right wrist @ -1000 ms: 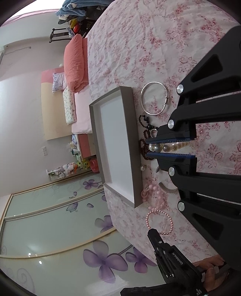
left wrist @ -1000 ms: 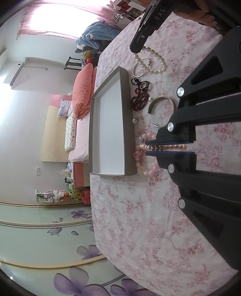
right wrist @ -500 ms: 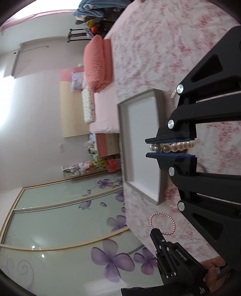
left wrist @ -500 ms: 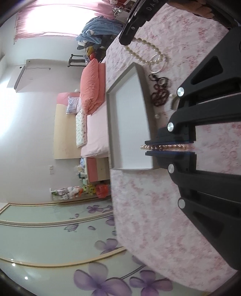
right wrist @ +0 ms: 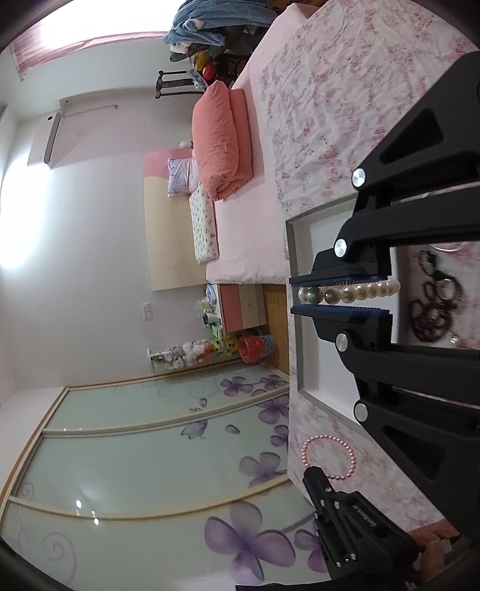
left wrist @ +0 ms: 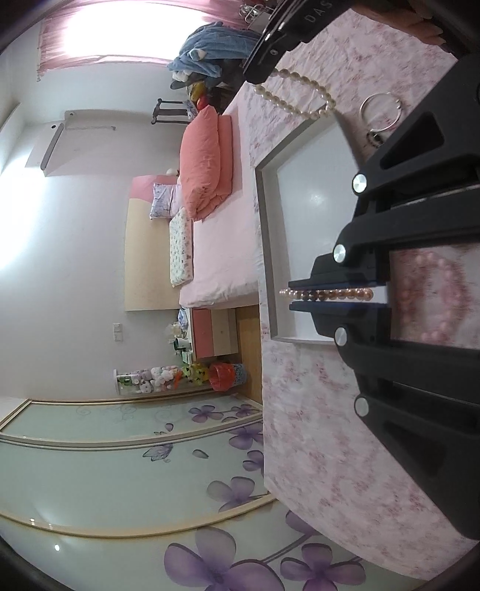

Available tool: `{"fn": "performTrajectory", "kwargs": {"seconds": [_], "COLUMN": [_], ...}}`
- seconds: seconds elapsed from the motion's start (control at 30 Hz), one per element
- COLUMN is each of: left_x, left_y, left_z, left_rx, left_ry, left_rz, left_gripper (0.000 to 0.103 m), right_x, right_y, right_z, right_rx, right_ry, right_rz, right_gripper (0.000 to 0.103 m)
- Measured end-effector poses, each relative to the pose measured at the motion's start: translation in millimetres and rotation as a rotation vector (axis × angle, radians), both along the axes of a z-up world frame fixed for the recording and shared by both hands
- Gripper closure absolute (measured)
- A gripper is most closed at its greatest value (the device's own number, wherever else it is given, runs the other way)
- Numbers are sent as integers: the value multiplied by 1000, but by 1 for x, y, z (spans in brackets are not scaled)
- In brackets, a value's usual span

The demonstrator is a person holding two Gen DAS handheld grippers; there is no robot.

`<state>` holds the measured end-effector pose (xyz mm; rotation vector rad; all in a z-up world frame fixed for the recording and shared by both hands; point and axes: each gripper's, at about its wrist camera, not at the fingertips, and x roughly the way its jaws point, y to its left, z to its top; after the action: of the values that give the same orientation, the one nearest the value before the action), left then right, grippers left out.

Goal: Organize jewelry
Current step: 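Carry both pearl bracelets into the grey tray and open both tools, then grasp the silver bangle with the right tool while the left tool grasps the pink bead bracelet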

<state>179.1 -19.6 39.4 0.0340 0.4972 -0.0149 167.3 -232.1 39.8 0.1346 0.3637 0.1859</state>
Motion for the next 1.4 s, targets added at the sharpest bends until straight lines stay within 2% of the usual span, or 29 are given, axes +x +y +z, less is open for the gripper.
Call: {"fn": "performTrajectory", "kwargs": {"seconds": [0.3,0.53,0.6,0.67,0.7,0.73,0.77,0.8,1.17,1.27,1.4], "left_x": [58,92,100,107,108,108,107,106,78,61,32], "left_y": [-3,-11,-13,-11,-9,-7,-5,-2,27,34,46], "left_z": [-32,-54,-60,-64,-65,-66,-66,-66,-49,-48,-51], "left_rx": [-20,-23,-17,-20,-26,-27,-25,-23,-32,-36,-42], "left_ry": [79,116,127,140,144,142,139,136,106,107,116], "left_rz": [-12,-40,-32,-16,-12,-9,-2,5,68,80,85], "left_gripper": [96,96,96,94,90,84,82,81,75,73,66], "right_x": [64,108,116,119,119,117,115,111,85,72,51], "right_y": [8,14,16,15,14,11,9,6,-6,-8,-13], "right_z": [-31,-57,-63,-66,-67,-67,-66,-64,-53,-51,-52], "right_rx": [20,95,83,58,53,49,48,46,35,24,0], "right_ry": [110,216,234,253,255,253,248,235,210,208,217], "right_rz": [7,48,36,9,2,-5,-12,-26,-36,-29,-25], "right_gripper": [93,93,92,91,84,76,61,57,57,57,57]}}
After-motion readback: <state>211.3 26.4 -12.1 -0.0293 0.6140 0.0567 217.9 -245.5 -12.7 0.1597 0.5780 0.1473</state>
